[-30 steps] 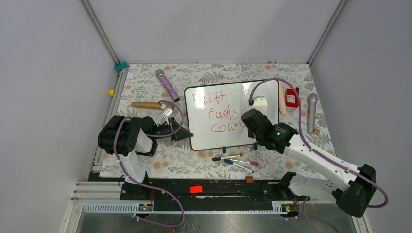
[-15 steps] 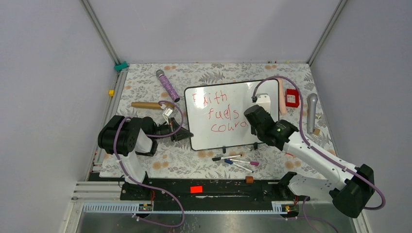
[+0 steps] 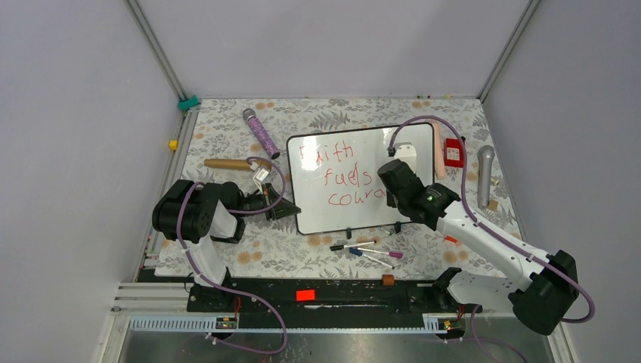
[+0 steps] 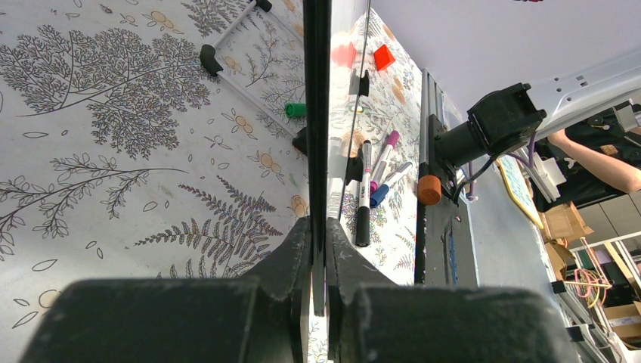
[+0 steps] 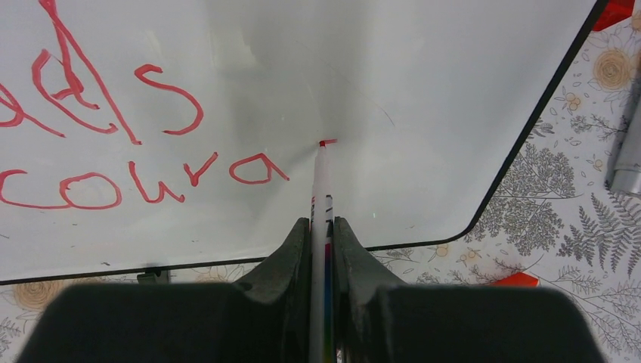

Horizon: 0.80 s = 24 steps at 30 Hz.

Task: Write a sentence on the whiteboard

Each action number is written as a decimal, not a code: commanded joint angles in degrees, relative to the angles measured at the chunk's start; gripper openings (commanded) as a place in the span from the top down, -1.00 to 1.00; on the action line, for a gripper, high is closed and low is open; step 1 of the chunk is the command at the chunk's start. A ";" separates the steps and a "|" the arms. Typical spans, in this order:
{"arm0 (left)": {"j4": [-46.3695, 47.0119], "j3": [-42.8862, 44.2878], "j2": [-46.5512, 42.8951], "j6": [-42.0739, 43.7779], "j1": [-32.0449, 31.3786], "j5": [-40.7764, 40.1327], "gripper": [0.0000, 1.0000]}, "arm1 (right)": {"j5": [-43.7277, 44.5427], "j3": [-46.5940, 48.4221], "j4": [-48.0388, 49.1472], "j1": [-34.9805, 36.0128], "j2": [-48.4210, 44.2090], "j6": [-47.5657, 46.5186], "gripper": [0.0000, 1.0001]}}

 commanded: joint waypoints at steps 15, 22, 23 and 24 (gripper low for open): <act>3.89 1.00 0.18 0.58 -0.25 1.24 1.00 | -2.62 -2.82 -1.39 -0.44 -1.69 3.78 1.00; 3.89 0.96 0.23 0.60 -0.25 1.30 1.00 | 1.98 -0.25 -2.10 -0.55 -0.35 2.54 1.00; 3.89 0.98 0.20 0.66 -0.21 1.29 1.00 | 2.25 0.08 -2.09 -0.66 0.00 2.41 1.00; 3.92 0.99 0.14 0.65 -0.19 1.25 1.00 | 2.50 0.54 -2.09 -0.74 0.23 2.26 1.00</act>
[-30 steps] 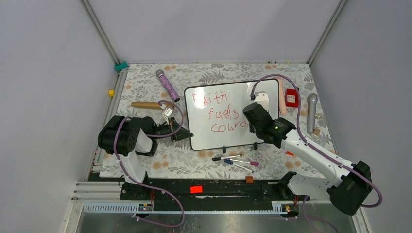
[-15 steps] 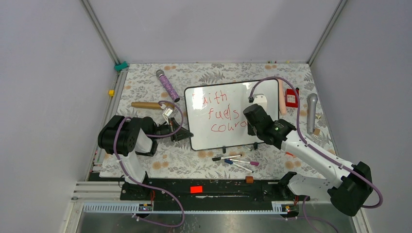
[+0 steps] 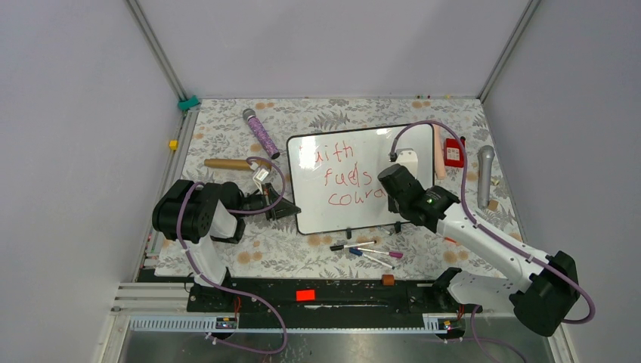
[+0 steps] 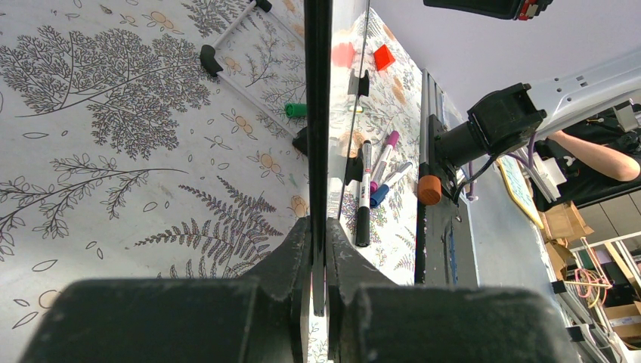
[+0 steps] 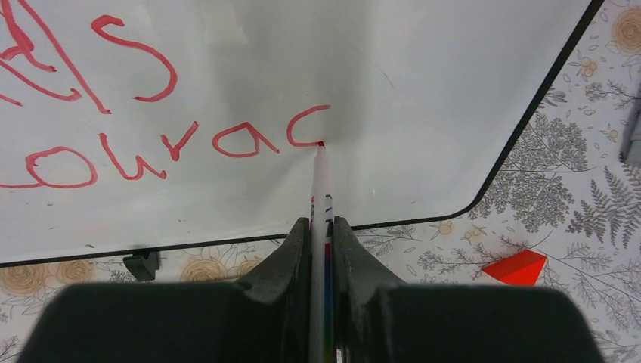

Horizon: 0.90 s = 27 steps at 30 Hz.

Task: Write a sentence on the whiteboard

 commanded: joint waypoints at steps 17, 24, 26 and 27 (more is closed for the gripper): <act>3.83 0.98 0.28 0.65 -0.26 1.21 1.00 | 3.77 6.54 1.03 -1.97 3.64 -2.70 1.00; 3.82 0.97 0.28 0.65 -0.25 1.27 1.00 | 0.59 4.31 0.86 -1.97 1.75 -1.37 1.00; 3.84 0.92 0.13 0.64 -0.27 1.29 1.00 | -0.45 2.83 0.71 -1.93 1.14 -0.63 1.00; 3.84 1.02 0.21 0.56 -0.26 1.31 1.00 | -1.01 1.99 0.57 -2.00 0.77 -0.15 1.00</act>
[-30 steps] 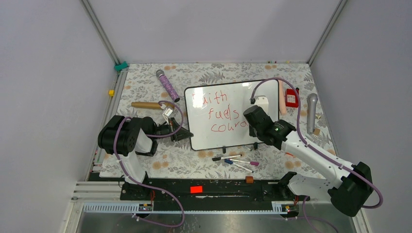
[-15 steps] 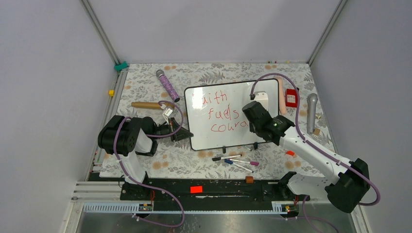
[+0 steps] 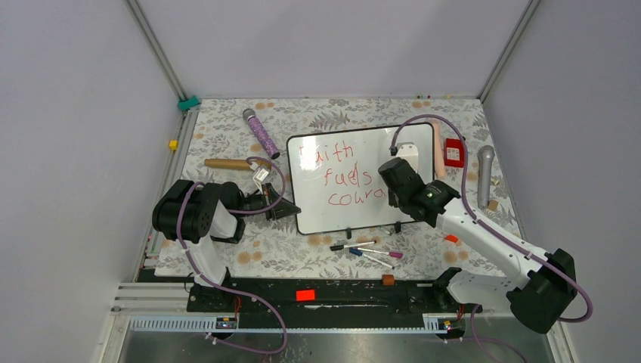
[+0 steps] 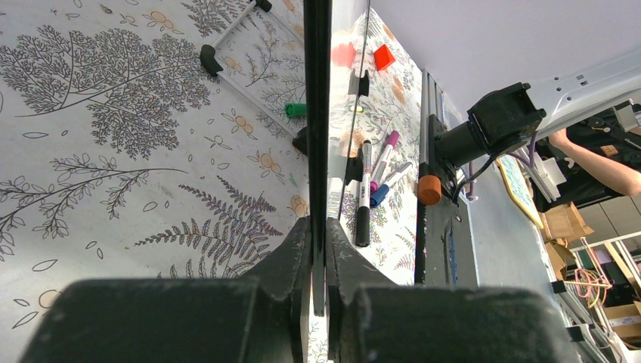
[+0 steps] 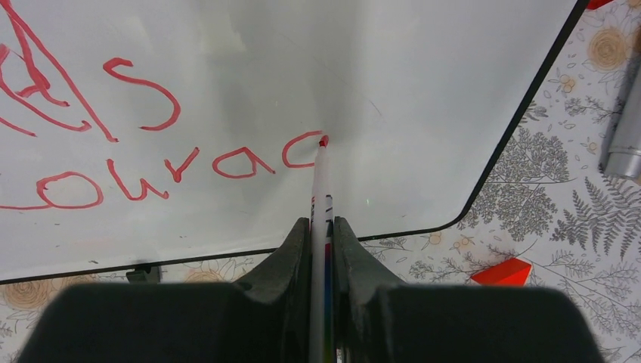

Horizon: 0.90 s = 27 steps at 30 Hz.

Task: Write a sentence on the whiteboard

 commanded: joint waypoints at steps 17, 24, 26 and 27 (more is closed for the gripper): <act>3.90 1.04 0.18 0.53 -0.20 1.35 1.00 | -11.64 -6.99 5.88 -0.68 -2.64 5.25 1.00; 3.86 1.04 0.18 0.55 -0.22 1.32 1.00 | -9.75 -4.27 6.36 -0.64 -4.29 4.72 1.00; 3.95 0.97 0.18 0.55 -0.25 1.25 1.00 | -8.97 -4.27 5.69 -0.64 -5.81 4.45 1.00; 4.01 0.96 0.09 0.54 -0.20 1.36 1.00 | -8.51 -4.22 5.07 -0.63 -6.81 4.25 1.00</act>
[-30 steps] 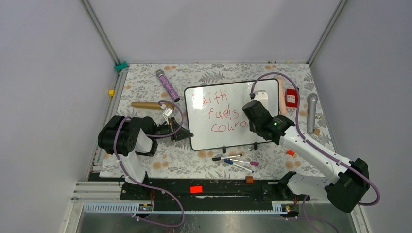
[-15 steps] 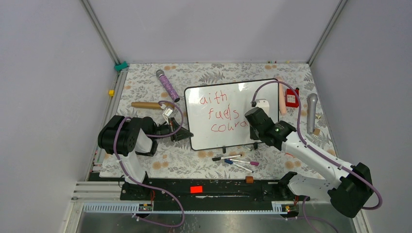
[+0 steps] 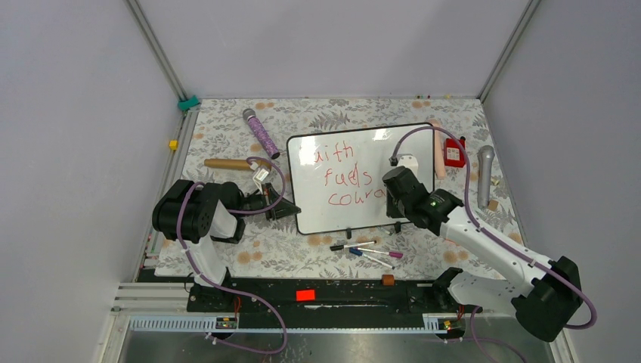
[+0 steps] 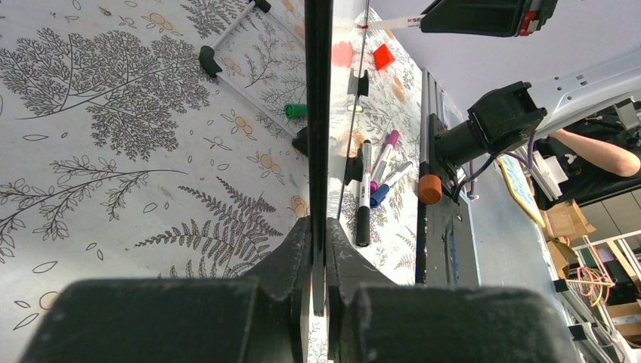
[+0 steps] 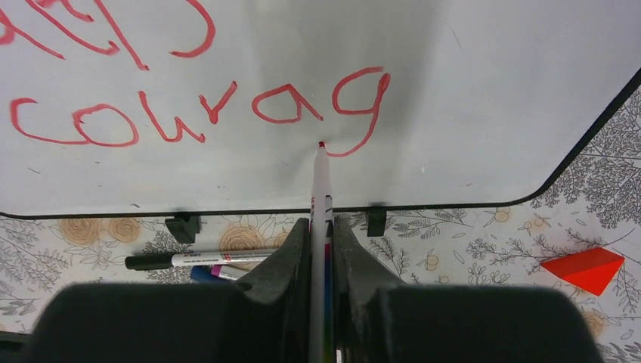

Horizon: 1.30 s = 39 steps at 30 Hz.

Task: Write a sentence on the whiteboard

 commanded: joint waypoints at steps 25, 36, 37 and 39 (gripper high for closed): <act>3.52 0.98 0.10 0.52 -0.19 1.18 1.00 | 10.61 4.30 0.56 -4.30 -2.68 -3.80 1.00; 3.54 0.96 0.12 0.52 -0.12 1.22 1.00 | 10.16 3.91 1.57 -5.23 -1.38 -3.98 1.00; 3.49 1.01 0.13 0.47 -0.10 1.16 1.00 | 10.18 3.83 1.59 -5.32 -1.39 -3.93 1.00; 3.49 0.97 0.10 0.51 -0.18 1.11 1.00 | 10.67 3.66 1.56 -5.51 -1.39 -3.89 1.00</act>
